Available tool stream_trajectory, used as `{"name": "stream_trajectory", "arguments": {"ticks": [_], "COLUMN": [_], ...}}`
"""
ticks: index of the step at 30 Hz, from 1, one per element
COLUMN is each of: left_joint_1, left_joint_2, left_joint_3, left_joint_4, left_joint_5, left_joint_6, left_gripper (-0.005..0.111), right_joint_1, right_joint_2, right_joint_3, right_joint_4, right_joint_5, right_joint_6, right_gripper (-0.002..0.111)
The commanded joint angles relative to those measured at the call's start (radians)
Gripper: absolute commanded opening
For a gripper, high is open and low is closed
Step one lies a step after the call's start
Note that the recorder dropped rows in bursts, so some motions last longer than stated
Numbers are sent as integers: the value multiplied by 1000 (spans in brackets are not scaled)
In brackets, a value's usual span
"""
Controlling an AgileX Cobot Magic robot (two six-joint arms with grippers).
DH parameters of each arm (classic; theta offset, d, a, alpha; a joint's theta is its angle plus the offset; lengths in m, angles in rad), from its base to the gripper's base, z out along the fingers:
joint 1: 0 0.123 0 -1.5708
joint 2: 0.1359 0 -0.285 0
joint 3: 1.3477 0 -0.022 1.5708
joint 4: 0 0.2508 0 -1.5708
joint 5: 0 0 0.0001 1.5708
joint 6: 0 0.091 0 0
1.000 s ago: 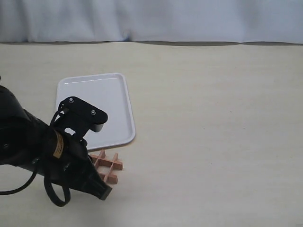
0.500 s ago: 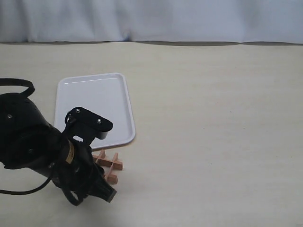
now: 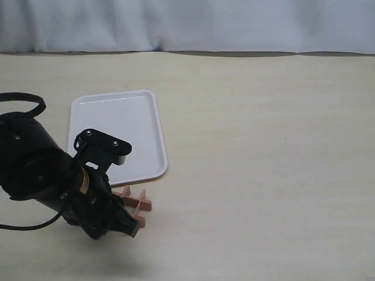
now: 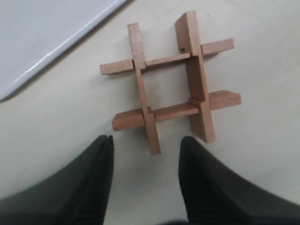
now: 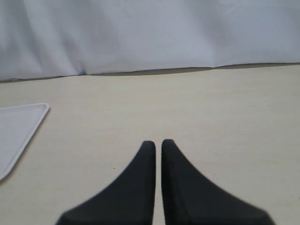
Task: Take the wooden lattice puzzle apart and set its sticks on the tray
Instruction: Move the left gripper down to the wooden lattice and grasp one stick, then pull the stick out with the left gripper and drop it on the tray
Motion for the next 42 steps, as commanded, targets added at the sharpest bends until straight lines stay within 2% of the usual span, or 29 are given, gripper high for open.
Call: {"name": "stream_trajectory", "arguments": {"ticks": [1, 13, 20, 25, 33, 42], "left_joint_1": [-2, -2, -2, -2, -2, -2], "left_joint_2": [30, 96, 100, 100, 96, 84], "left_joint_3": [4, 4, 4, 4, 0, -81], "left_joint_4": [-16, -33, -38, -31, -33, -33], "left_joint_5": [2, -73, -104, -107, -116, 22], "left_joint_6": [-5, -9, -9, -9, -7, 42], "left_gripper": [43, 42, 14, 0, 0, 0], "right_joint_1": [0, 0, 0, 0, 0, 0], "right_joint_2": [-4, -4, -4, -4, -4, -4], "right_joint_3": [2, 2, 2, 2, 2, 2], "right_joint_4": [4, 4, 4, 4, 4, 4], "right_joint_5": [-4, -4, -4, -4, -4, -4], "right_joint_6": [-5, -5, -5, -5, -5, -5], "right_gripper": [4, 4, 4, 4, 4, 4]}}
